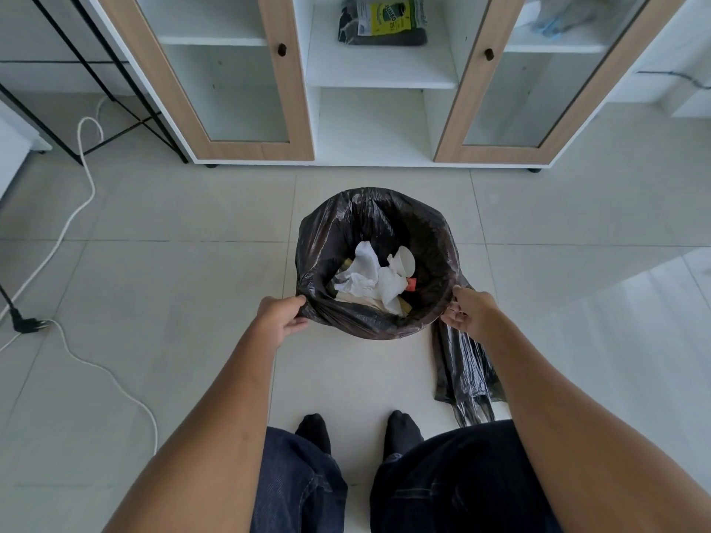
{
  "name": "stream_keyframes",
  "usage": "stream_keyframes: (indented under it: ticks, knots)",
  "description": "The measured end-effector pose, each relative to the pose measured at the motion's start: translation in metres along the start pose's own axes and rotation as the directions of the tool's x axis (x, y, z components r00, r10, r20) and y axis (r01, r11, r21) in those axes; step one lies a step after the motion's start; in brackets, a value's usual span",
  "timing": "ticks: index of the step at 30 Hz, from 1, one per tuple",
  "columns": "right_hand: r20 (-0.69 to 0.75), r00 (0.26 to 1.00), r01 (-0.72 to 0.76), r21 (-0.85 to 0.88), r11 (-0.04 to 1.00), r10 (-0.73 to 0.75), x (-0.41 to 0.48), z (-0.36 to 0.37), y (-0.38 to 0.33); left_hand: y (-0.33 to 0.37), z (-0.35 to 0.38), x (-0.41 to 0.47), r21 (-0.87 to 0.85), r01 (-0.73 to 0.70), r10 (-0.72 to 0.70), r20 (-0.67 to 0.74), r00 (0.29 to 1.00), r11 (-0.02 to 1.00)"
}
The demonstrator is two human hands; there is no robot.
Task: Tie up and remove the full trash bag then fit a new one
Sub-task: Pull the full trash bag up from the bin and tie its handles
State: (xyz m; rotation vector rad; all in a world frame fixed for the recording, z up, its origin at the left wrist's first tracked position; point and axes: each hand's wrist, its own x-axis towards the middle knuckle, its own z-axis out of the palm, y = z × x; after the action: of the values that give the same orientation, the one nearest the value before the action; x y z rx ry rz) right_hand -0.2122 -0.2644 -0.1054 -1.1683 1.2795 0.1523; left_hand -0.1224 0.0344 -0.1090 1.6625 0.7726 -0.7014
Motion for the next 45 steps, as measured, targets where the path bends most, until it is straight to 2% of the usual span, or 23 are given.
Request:
stream_keyframes:
  ticks: [5, 7, 10, 13, 17, 22, 26, 29, 31, 33, 37, 42, 45]
  knots:
    - [0.039, 0.998, -0.043, 0.041, 0.998, 0.042, 0.008, -0.002, 0.0, -0.001, -0.001, -0.003, -0.046, 0.074, -0.073, 0.019, 0.997, 0.996]
    - [0.025, 0.999, -0.042, 0.007, 0.999, 0.041, 0.01, -0.002, 0.001, -0.002, 0.0, 0.0, -0.071, 0.071, -0.073, -0.022, 0.997, 0.995]
    - [-0.036, 0.999, -0.018, 0.016, 1.0, 0.019, 0.013, -0.005, 0.001, -0.004, -0.002, 0.005, -0.01, 0.069, -0.07, -0.091, 0.993, 0.998]
    - [-0.114, 0.993, 0.041, 0.016, 0.999, -0.039, 0.016, -0.009, 0.003, -0.004, -0.003, 0.005, 0.006, 0.079, -0.079, -0.061, 0.995, 0.997]
    - [-0.195, 0.963, 0.158, -0.137, 0.978, -0.183, 0.017, -0.008, 0.003, 0.0, -0.001, 0.002, -0.125, 0.067, -0.066, 0.011, 0.998, 0.99]
    - [-0.202, 0.946, 0.207, -0.218, 0.954, -0.252, 0.008, -0.003, -0.002, 0.005, -0.001, -0.001, -0.223, 0.027, -0.034, -0.031, 0.999, 0.975]
    - [-0.032, 0.984, 0.156, -0.337, 0.929, -0.176, 0.0, 0.002, -0.001, 0.004, -0.001, -0.001, -0.22, 0.085, -0.086, 0.007, 0.996, 0.972]
    - [0.021, 0.985, 0.164, -0.412, 0.896, -0.17, -0.001, 0.005, 0.0, 0.004, 0.001, -0.001, -0.179, 0.033, -0.049, -0.082, 0.995, 0.983]
    - [0.026, 0.982, 0.177, -0.432, 0.884, -0.184, -0.003, 0.006, 0.0, 0.005, 0.001, -0.003, -0.096, -0.013, -0.001, -0.146, 0.989, 0.995]
    - [0.01, 0.978, 0.19, -0.449, 0.873, -0.208, -0.001, 0.006, -0.001, 0.004, -0.001, -0.003, -0.046, -0.045, 0.038, -0.144, 0.989, 0.998]
    - [-0.018, 0.974, 0.192, -0.462, 0.866, -0.226, 0.0, 0.006, -0.002, 0.005, -0.003, -0.003, -0.074, -0.04, 0.033, -0.09, 0.995, 0.996]
    - [-0.033, 0.993, 0.096, -0.381, 0.92, -0.117, -0.002, 0.004, -0.006, 0.007, -0.004, -0.004, -0.16, -0.013, 0.0, -0.081, 0.997, 0.987]
    - [-0.022, 0.998, 0.043, -0.304, 0.952, -0.052, 0.0, 0.004, -0.004, 0.007, -0.007, -0.004, -0.147, 0.038, -0.054, -0.105, 0.993, 0.988]
